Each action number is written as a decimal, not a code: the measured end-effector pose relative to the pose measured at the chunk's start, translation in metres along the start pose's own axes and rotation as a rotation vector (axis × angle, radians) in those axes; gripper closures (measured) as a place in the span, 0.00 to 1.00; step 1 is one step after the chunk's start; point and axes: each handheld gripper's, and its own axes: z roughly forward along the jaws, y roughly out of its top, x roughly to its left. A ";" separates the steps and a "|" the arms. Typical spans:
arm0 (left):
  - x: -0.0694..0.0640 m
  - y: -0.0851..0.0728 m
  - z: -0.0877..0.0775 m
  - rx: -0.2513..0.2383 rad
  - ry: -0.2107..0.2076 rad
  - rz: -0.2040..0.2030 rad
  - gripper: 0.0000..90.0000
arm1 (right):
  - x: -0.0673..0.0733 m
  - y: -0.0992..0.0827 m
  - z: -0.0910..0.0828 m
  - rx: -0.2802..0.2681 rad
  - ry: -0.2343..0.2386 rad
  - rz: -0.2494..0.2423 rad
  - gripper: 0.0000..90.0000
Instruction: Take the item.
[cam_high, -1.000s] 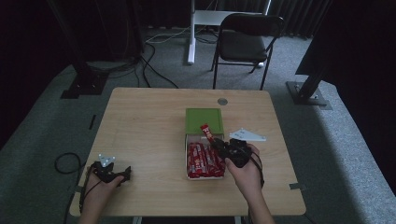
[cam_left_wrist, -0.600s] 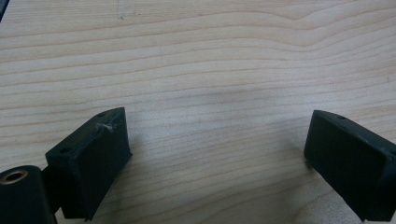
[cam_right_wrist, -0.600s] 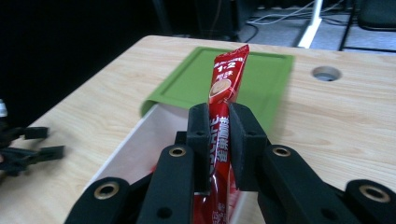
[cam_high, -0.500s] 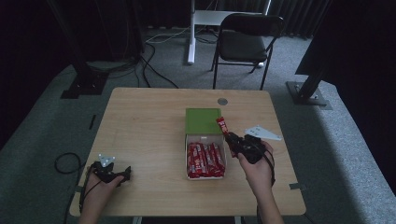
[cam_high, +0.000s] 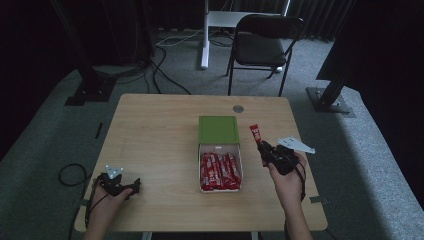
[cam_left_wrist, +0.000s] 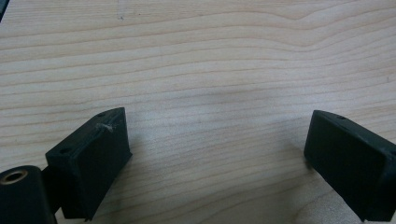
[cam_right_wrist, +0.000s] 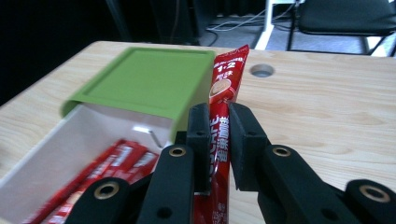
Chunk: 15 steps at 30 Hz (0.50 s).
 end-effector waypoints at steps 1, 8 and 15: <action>0.000 0.000 0.000 0.000 0.000 0.000 0.08 | -0.002 -0.001 0.000 -0.002 -0.003 0.005 0.88; 0.000 0.000 0.000 -0.001 -0.001 0.000 0.08 | -0.021 -0.013 0.001 -0.010 -0.046 0.028 0.88; 0.000 0.000 0.000 -0.001 -0.001 -0.001 0.08 | -0.038 -0.023 0.004 -0.004 -0.085 0.054 0.88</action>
